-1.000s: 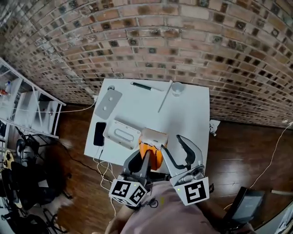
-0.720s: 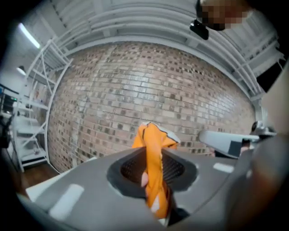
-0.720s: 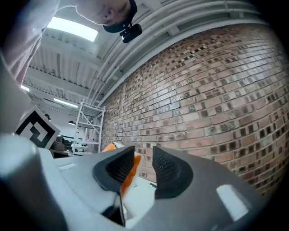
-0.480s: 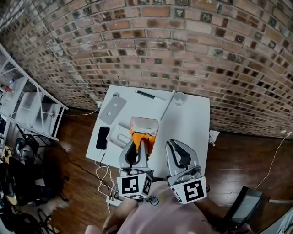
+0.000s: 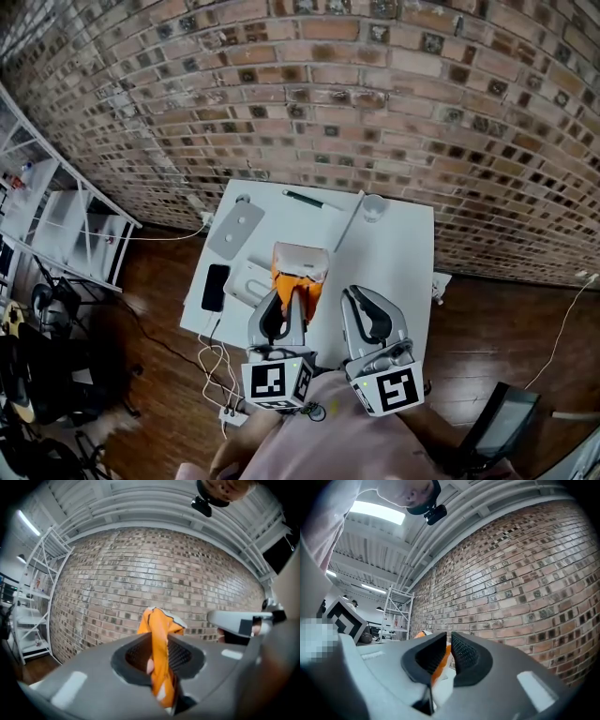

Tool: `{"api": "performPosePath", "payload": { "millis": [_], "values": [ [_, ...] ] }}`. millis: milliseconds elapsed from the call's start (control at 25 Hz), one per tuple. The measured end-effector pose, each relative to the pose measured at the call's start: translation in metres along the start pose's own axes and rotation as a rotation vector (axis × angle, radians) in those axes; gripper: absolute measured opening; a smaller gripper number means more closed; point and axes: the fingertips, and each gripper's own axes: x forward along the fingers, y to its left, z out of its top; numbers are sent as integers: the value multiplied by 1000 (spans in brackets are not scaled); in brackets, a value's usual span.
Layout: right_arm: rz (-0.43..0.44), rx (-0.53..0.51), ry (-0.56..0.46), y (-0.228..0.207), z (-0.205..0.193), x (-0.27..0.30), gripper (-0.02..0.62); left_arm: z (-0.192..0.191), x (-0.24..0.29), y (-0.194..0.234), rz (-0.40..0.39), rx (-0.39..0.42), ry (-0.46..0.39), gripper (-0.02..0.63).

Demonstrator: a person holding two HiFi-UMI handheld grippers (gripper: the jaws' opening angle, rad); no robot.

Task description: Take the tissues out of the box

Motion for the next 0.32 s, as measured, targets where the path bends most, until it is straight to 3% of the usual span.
{"api": "performPosePath", "payload": {
  "millis": [320],
  "values": [
    [-6,-1,15,4,-5,1,22,3,-4,0,1,3,29,72]
  ]
}}
